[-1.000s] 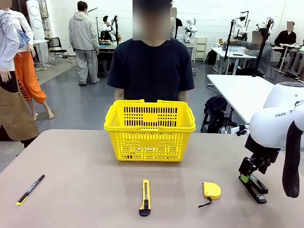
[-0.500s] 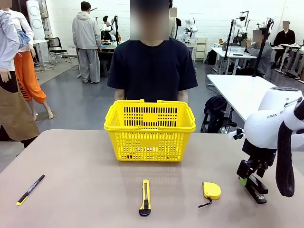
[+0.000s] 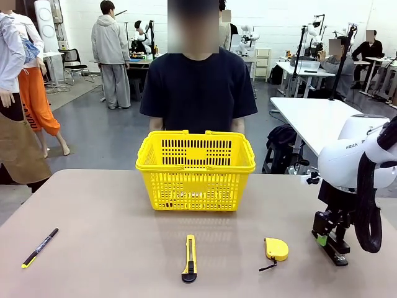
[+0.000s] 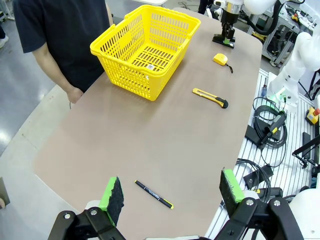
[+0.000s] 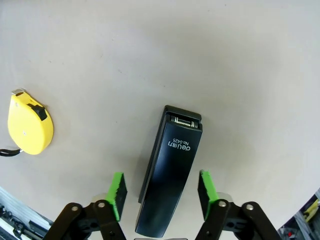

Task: Place the items the person wants into the basket.
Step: Pick up the item the person points to and place it in the Market Basket.

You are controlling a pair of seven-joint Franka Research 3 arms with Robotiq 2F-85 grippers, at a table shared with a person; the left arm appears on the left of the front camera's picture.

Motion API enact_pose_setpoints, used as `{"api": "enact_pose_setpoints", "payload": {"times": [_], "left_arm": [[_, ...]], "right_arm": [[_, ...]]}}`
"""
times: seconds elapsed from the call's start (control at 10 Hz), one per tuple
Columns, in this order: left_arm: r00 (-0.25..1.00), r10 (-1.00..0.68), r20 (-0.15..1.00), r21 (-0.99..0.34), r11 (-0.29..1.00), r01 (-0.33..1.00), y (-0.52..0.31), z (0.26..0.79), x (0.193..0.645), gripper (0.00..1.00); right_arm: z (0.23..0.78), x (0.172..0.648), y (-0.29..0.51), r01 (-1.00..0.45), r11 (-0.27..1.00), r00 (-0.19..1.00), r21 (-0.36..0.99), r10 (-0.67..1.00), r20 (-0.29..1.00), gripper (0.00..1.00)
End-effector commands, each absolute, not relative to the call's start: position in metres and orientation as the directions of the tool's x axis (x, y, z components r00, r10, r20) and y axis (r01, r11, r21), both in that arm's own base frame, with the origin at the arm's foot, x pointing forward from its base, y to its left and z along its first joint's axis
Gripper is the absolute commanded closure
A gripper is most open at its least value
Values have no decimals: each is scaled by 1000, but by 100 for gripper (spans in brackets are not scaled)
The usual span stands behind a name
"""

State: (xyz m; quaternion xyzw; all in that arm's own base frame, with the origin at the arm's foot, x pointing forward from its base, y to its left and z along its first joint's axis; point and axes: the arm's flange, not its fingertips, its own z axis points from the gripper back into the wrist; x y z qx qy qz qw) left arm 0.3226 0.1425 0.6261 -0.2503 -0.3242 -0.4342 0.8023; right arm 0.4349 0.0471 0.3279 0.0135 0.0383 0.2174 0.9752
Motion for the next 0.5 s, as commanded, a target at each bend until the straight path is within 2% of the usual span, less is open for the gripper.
{"api": "enact_pose_setpoints", "payload": {"times": [0.0,0.2,0.3,0.4], "left_arm": [[398,-540,741,-114,483,868,143,626,323,0],[398,-540,741,-114,483,868,143,626,323,0],[398,-540,741,-114,483,868,143,626,323,0],[398,-540,741,-114,483,868,143,626,323,0]], "right_arm": [[330,440,51,-408,912,908,45,411,-77,100],[329,440,51,-405,913,910,47,408,-80,100],[329,440,50,-403,914,911,48,406,-79,96],[329,440,50,-399,916,913,43,402,-78,100]]}}
